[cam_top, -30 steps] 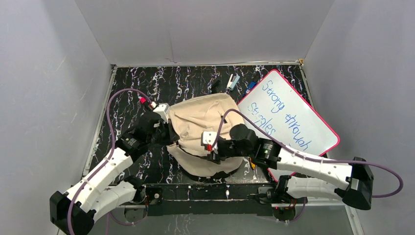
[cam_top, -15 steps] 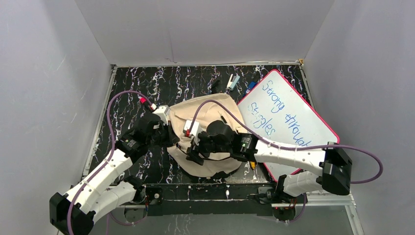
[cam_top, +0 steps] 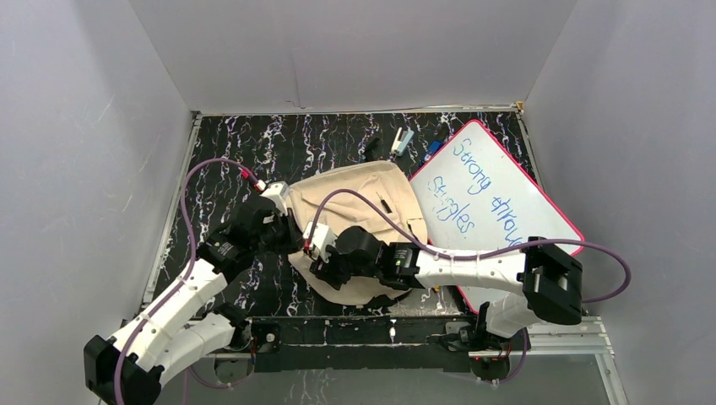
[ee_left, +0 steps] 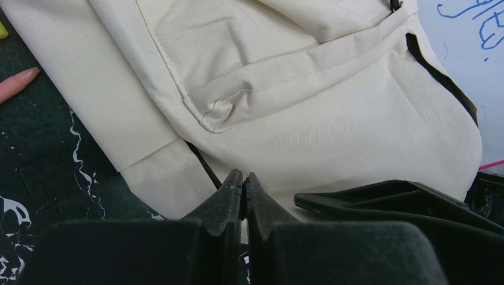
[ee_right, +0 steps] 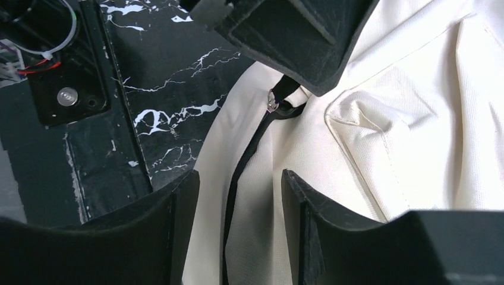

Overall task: Pack the student bag
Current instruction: Zip the student bag at the center of the board.

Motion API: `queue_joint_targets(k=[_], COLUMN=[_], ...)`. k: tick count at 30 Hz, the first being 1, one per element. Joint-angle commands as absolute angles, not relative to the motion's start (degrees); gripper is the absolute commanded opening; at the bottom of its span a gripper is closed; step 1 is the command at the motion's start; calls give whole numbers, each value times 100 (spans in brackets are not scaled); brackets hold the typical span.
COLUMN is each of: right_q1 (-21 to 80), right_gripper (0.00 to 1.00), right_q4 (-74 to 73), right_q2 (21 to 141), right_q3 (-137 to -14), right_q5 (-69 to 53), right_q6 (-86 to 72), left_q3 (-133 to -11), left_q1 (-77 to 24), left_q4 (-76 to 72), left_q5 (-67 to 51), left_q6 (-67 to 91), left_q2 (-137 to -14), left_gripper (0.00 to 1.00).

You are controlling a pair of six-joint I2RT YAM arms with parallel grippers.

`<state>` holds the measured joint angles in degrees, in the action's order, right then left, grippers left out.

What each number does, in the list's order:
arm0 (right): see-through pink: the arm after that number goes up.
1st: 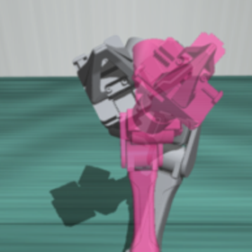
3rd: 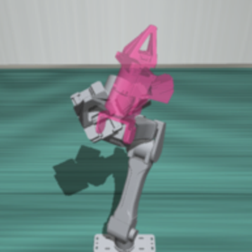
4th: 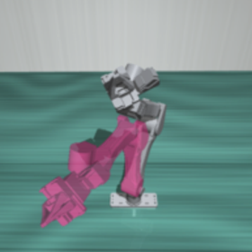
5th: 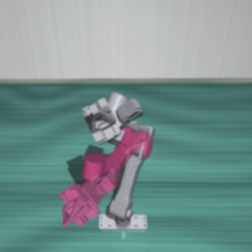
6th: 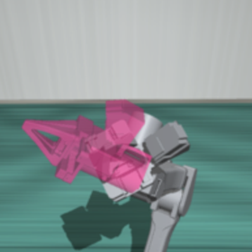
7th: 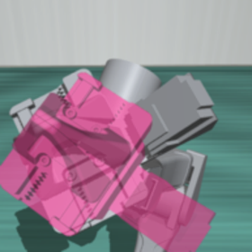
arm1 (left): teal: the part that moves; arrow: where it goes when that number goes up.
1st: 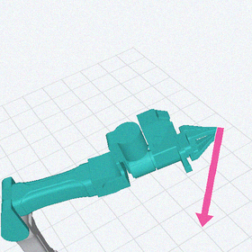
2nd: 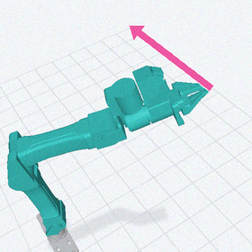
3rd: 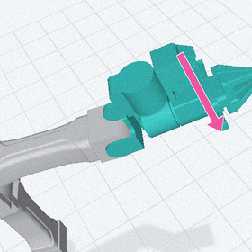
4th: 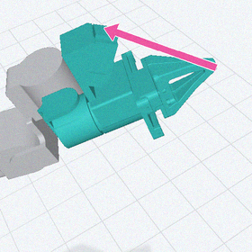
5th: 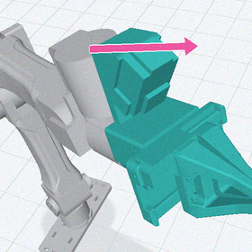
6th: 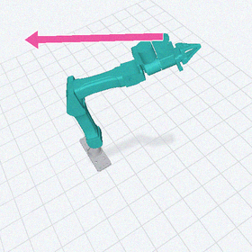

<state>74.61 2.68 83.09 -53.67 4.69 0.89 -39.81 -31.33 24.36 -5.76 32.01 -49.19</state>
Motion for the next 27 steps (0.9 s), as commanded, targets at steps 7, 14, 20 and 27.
queue_joint_targets(k=[7,14,20,27], right_q1=[7594,7601,7600,7601], right_gripper=[13,0,0,0], right_q4=[1022,2200,2454,2569], right_q2=[8142,7078,6592,6151], right_q3=[-5184,-4393,-4251,-3943], right_q5=[937,747,851,582], right_q6=[542,1089,1412,1770], left_q3=[-4288,-4709,-5158,-5684], left_q1=[-3111,-3104,-3103,-3103], left_q4=[2502,2939,3268,3976], left_q5=[-503,332,662,1716], left_q6=[3401,3816,3852,3590], left_q2=[-4796,-5087,-5538,-6236], left_gripper=[0,0,0,0])
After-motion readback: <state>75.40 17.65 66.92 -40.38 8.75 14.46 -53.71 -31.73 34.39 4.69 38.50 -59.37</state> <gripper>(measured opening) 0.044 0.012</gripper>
